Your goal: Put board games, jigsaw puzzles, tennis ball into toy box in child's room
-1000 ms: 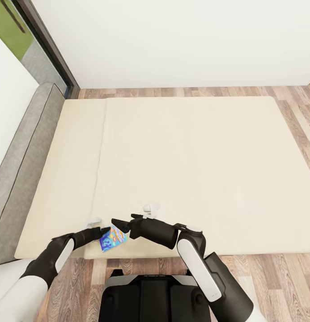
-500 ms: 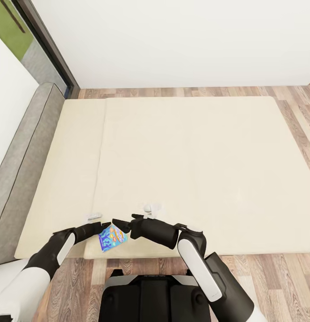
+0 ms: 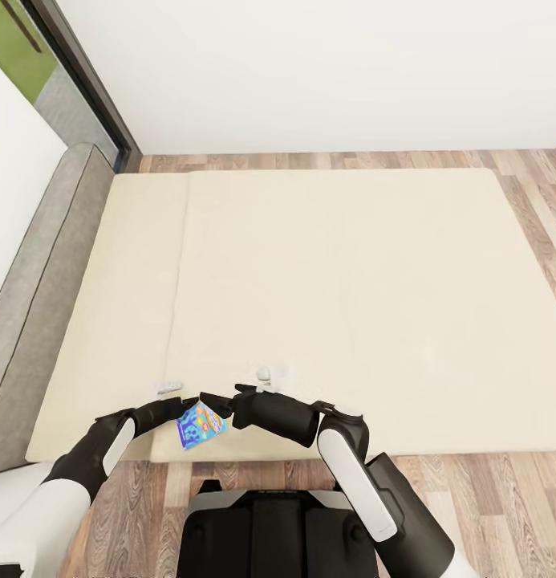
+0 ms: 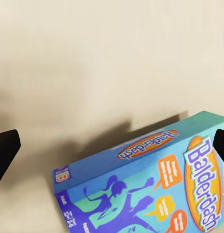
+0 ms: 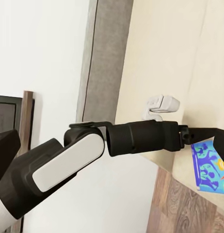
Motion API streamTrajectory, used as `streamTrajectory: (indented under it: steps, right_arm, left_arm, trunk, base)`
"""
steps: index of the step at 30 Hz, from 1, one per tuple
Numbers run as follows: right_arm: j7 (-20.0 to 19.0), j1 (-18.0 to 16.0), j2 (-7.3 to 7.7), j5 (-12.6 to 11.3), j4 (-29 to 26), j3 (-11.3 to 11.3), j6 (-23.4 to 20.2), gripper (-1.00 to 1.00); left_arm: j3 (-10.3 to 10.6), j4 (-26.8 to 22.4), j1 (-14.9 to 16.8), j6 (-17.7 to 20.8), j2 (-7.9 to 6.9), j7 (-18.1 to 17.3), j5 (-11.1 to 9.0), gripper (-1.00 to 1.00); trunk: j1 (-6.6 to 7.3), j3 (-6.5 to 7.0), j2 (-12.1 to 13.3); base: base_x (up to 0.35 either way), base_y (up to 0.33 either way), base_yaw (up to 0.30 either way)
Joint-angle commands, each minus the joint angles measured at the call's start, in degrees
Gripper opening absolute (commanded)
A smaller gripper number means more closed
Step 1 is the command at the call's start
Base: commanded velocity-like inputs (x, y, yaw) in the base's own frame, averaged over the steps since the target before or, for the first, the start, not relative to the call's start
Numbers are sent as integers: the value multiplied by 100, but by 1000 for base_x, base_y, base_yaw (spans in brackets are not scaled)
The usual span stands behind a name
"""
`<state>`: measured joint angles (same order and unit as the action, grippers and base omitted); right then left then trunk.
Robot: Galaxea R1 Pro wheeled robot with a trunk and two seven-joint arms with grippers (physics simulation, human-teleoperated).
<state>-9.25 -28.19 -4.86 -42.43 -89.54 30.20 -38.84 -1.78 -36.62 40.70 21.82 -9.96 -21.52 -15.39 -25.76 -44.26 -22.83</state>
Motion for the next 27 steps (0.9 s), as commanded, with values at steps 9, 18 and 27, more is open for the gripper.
streamTrajectory:
  steps: [9,18,27]
  right_arm:
    - [-15,-2,-7,6,-2,-5,-27,100]
    - [-15,-2,-8,6,5,-8,-27,100]
    - [-15,-2,10,-1,5,-13,-27,100]
  left_arm:
    - [-14,-3,1,43,17,-9,-36,100]
    - [-14,-3,0,65,32,25,-35,100]
    - [3,-3,-1,98,38,46,-35,100]
  trunk:
    - [-3,-89,-9]
    - [-3,-169,-9]
    - [-3,-193,-9]
  base:
    - [0,0,0]
    - [0,0,0]
    - [0,0,0]
